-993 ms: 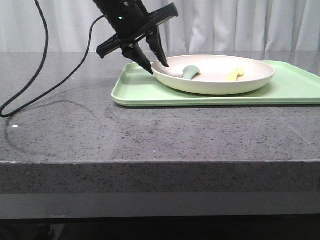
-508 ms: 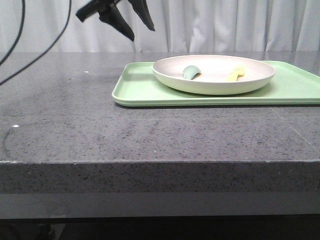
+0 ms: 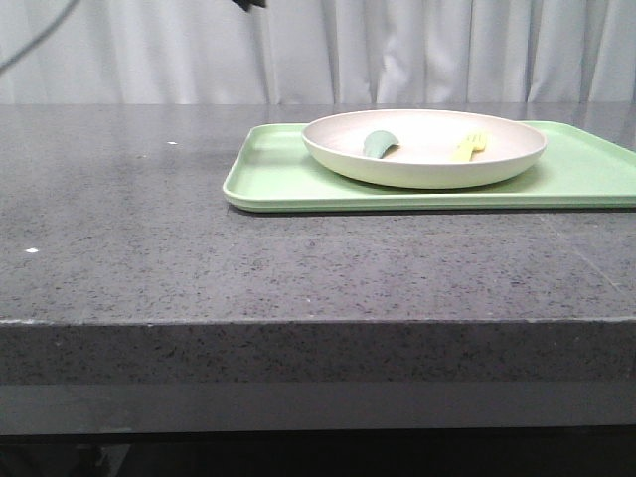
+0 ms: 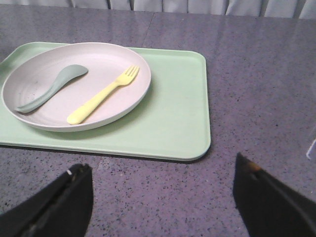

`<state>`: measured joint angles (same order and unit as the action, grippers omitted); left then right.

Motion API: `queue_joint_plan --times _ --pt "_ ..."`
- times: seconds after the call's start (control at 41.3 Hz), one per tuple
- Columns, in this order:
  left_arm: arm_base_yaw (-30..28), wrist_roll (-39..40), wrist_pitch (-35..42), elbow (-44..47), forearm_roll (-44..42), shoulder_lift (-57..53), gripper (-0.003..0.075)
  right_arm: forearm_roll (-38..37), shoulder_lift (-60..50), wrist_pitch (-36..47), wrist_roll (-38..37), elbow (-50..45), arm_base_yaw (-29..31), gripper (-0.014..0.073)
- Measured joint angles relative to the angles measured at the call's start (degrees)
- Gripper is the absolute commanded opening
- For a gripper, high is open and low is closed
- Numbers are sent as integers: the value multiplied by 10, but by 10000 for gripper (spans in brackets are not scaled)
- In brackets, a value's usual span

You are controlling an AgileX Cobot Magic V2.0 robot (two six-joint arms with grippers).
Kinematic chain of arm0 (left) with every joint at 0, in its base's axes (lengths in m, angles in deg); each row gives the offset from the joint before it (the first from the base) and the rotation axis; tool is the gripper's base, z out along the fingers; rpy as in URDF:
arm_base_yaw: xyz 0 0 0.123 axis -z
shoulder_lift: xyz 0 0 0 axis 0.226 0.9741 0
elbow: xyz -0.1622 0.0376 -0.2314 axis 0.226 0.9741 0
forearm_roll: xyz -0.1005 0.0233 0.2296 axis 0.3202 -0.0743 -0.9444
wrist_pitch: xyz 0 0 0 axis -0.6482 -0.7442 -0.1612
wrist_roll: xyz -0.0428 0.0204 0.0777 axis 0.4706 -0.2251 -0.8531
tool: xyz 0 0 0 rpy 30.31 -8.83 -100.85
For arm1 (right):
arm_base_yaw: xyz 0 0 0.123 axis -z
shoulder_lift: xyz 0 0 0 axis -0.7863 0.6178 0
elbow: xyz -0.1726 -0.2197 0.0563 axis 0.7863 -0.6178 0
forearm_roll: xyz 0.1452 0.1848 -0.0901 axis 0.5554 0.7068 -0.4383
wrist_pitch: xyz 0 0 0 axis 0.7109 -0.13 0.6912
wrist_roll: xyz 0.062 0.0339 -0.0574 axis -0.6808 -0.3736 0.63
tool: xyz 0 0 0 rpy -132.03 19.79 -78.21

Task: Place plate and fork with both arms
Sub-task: 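Raise the left gripper away from the plate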

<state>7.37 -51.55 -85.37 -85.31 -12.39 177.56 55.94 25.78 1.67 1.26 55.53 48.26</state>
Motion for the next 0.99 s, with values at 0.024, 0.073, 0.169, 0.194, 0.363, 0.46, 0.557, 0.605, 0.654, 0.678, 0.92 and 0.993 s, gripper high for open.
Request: queue_joint_plan --times 0.024,0.073,0.169,0.194,0.363,0.46,0.557,0.605,0.654,0.678,0.92,0.993 --pt "0 -1 0 15 -17 -16 -18 0 0 0 0 0 0 601" --pt "0 -1 0 52 -50 -43 -18 0 0 0 0 0 0 601" --pt "-4 -1 2 131 -103 -100 -18 0 0 0 0 0 0 601" --pt "-5 -1 7 149 -109 -113 -18 0 0 0 0 0 0 601" --pt "-36 -1 87 305 -123 -236 -18 0 0 0 0 0 0 601" --pt "-52 -1 161 407 -127 -309 -18 0 0 0 0 0 0 601" --pt "-56 -1 256 505 -128 -385 -18 0 0 0 0 0 0 601" --pt "-56 -1 304 555 -128 -421 -18 0 0 0 0 0 0 601" --pt "-56 -1 349 603 -128 -456 -18 0 0 0 0 0 0 601" --pt "-56 -1 367 623 -128 -470 -18 0 0 0 0 0 0 601" --pt "-56 -1 521 823 -127 -640 -18 0 0 0 0 0 0 601" --pt "-56 -1 550 871 -127 -687 -18 0 0 0 0 0 0 600"
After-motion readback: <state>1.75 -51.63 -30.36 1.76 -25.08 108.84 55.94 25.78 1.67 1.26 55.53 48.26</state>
